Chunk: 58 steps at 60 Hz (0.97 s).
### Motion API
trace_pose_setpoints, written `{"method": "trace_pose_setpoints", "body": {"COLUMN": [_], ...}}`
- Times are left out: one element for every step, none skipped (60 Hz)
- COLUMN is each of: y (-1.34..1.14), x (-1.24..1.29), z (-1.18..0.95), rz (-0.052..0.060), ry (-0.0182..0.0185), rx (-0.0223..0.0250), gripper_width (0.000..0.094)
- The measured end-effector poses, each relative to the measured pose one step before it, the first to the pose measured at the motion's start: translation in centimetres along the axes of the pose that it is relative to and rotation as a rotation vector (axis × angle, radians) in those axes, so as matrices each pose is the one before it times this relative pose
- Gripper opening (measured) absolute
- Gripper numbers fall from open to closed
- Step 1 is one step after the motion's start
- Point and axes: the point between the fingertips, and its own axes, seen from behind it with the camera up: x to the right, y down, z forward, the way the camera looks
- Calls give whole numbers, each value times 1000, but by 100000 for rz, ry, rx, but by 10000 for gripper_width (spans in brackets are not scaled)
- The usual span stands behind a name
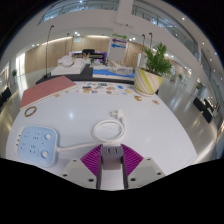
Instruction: Unplug charger
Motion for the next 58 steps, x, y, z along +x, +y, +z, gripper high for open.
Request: {"method": "trace_pose_setpoints", "body": {"y": [199,48,240,62,-82,-143,-176,-255,-567,-219,-319,-325,-323,-407,-424,-509,-342,-286,-223,-186,-184,-1,-213,-39,47,95,209,207,383,229,288,342,344,441,329,290,260,221,206,200,194,210,139,143,77,34,29,-15,0,113,16,19,-55,-4,-49,-87,-72,62], "x": [-125,91,-111,74,41,138,157,148,369,46,-80,91,105,87,24,174,-39,-71,-103,-39,-16,-237,211,46,7,11,-33,19,-101,177,87,80,75,-79,123,41,-19,-20,-30,17,8,-96,234,148,166,139,134,164,147,20,143,138,105,97,164,164,168,130], "z": [197,-116,-61,1,-129,-229,-335,-446,-589,-618,-738,-834,-887,-985,-1097,-1662,-1293,-1393,-1474,-1517,-1569,-1234,-1929,-1652,-1556,-1533,-1424,-1370,-234,-1971,-1134,-1092,-1021,-182,-772,-1215,-658,-616,-596,-516,-405,-333,-237,-245,-205,-177,-122,-127,-67,20,-24,24,193,56,3,20,20,-91], "rz": [173,-42,-74,133,198,184,120,100,-25,13,-44,129,311,524,678,456,298,77,121,289,576,821,884,910,823,679,483,363,477,527,537,488,316,283,244,186,136,43,72,182,242,204,43,136,111,9,-164,-293,-73,159,135,-13,-155,-378,-662,-829,-715,-533], "ry": [-452,-585,-355,86,168,599,799,783,621,638,53,560,620,451,378,98,-21,-230,-222,-22,206,465,488,509,408,367,280,298,413,603,762,677,570,420,106,-2,-162,-250,-298,-316,-244,-78,-41,4,-34,-128,-102,-107,-238,-330,-401,-496,-620,-706,-655,-657,-707,-676], "rx": [-901,-1270,-910,-564,-53,132,161,292,65,412,362,342,334,541,636,163,225,-33,-219,-260,-273,-281,-496,-387,-398,-432,-424,-473,-368,-785,-566,-499,-483,-343,-387,-466,-154,55,183,185,76,2,-59,131,216,285,305,505,437,204,17,-9,24,135,262,302,240,291], "gripper_width": [320,359,390,445,501,556,624,693,762,830,869,865,851,849,849,849,849,847,847,847,844,844,846,845,846,848,845,847,849,847,848,849,848,852,851,851,852,851,850,851,852,849,849,851,849,853,852,849,851,851,848,848,850,850,850,851,852,851]}}
